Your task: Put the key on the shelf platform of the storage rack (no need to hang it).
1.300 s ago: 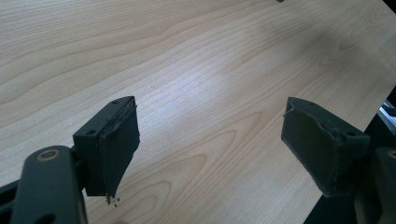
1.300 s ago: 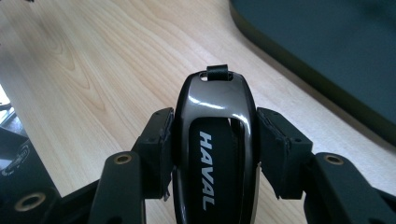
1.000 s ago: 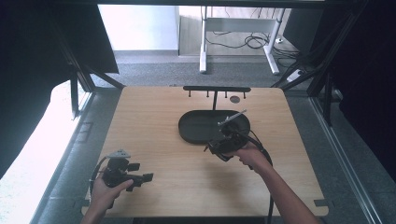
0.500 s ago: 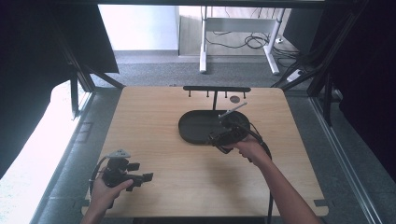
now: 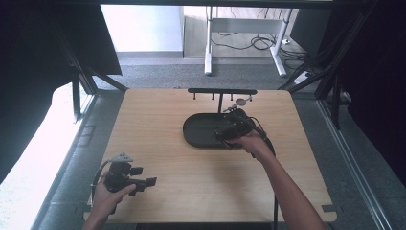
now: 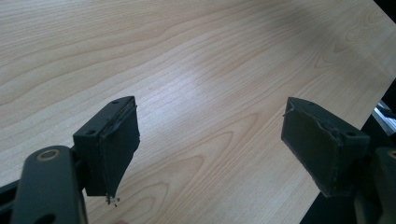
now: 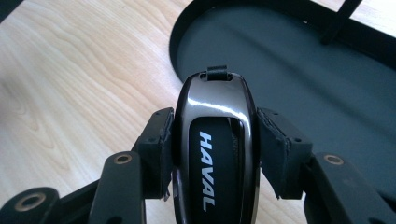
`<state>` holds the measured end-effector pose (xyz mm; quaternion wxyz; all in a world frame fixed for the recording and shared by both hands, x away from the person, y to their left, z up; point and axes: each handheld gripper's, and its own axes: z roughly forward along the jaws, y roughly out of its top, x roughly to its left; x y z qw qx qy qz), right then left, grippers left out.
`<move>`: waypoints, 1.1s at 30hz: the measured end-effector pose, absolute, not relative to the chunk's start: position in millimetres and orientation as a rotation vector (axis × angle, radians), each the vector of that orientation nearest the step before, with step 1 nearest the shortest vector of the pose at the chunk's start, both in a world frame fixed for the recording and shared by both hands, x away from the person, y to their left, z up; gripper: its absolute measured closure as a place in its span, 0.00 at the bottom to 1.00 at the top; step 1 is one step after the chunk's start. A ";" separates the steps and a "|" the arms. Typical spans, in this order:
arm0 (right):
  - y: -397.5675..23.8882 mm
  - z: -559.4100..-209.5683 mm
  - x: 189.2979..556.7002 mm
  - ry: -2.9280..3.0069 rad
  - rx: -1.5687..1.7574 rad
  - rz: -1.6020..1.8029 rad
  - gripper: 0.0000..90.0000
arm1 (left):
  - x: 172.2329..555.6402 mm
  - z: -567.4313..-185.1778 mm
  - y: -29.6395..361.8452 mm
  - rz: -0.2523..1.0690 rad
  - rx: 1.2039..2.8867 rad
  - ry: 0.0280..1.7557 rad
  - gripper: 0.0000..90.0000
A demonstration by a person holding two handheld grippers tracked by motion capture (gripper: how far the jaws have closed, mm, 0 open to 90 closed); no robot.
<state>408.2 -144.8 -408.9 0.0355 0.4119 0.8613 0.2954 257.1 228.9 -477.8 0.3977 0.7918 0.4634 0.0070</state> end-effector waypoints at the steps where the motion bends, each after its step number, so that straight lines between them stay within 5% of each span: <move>1: -144.3 -409.0 409.6 2.643 1.271 0.901 0.55 | 257.2 -477.7 229.3 0.018 2.004 1.174 0.22; 33: -141.2 -408.6 441.5 2.546 1.325 0.852 0.55 | 257.7 -478.7 228.6 0.013 2.011 1.172 0.22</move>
